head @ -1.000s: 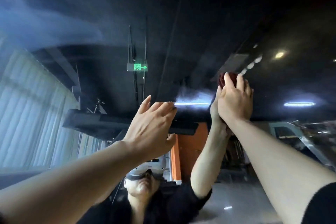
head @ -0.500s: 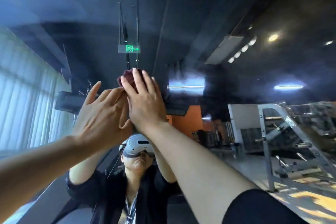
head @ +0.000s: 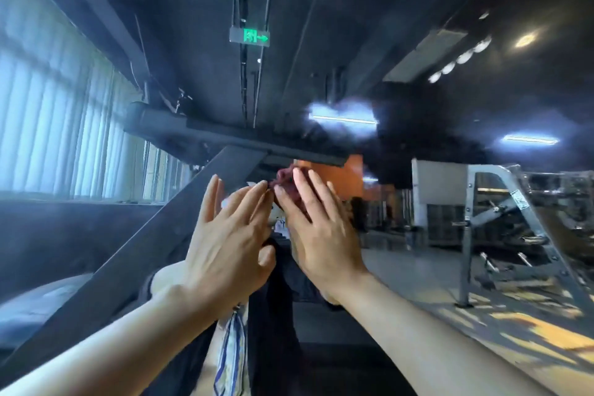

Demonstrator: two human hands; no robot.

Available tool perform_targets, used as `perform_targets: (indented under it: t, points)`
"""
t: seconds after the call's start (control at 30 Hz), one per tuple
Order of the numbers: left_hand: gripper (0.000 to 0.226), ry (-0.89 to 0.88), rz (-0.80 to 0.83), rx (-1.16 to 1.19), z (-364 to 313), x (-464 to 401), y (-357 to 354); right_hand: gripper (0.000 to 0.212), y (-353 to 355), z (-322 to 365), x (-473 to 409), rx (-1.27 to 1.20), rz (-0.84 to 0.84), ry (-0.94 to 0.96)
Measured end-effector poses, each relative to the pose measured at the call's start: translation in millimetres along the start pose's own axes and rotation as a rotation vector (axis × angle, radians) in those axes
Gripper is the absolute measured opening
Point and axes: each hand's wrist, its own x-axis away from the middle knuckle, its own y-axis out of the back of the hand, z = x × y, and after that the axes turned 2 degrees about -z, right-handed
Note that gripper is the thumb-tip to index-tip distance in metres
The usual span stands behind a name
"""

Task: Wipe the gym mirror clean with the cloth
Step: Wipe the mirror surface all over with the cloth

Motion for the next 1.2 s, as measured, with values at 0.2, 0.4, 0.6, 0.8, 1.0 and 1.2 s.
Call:
perform_targets:
  t: [0.2, 0.4, 0.6, 0.8, 1.0, 1.2]
  points:
    - [0.079, 0.077, 0.034, 0.081, -23, 74, -13, 0.048, 18, -53, 11, 0.065, -0.117, -0.560]
    - [0.077, 0.178, 0.027, 0.207, -50, 143, -22, 0.051, -3, 80, 125, -0.068, 0.031, -0.018]
    - [0.071, 0.092, 0.154, 0.230, -65, 253, -20, 0.056, 38, 81, 264, -0.024, 0.362, 0.330]
    - [0.068, 0.151, 0.198, 0.280, -76, 297, -30, 0.047, 7, 89, 137, -0.076, -0.022, -0.367]
    - [0.087, 0.220, 0.254, 0.273, -61, 362, -27, 0.053, 9, 183, 283, -0.130, 0.359, 0.331]
    - [0.085, 0.493, 0.124, 0.305, -37, 355, -23, 0.045, -15, 181, 155, -0.171, 0.149, 0.206]
